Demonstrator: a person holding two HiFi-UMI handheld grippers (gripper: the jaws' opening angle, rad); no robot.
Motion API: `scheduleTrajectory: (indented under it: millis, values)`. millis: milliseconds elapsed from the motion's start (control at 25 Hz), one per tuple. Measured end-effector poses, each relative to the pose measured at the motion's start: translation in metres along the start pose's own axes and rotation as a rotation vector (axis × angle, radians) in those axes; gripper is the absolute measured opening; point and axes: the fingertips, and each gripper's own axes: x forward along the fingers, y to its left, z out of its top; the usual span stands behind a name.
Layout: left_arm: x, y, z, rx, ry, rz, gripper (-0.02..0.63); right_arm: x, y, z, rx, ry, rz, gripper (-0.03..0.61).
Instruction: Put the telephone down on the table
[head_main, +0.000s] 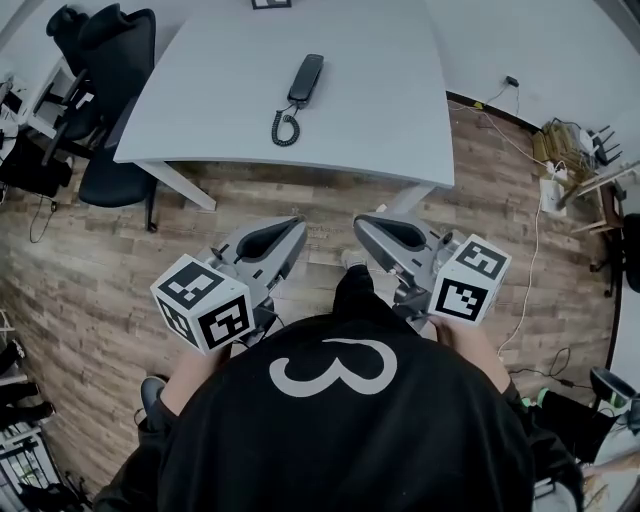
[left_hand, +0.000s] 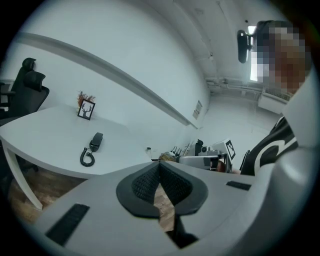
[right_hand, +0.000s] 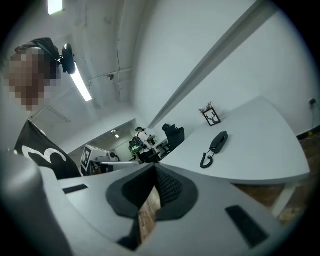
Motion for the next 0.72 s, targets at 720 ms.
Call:
scheduleTrajectory:
  millis: [720]
  values:
    - [-0.007,0.000,-0.014,-0.018,0.007,-0.011,0.011,0.005,0.010,-0.011,-0.024,0.017,-0.012,0.006]
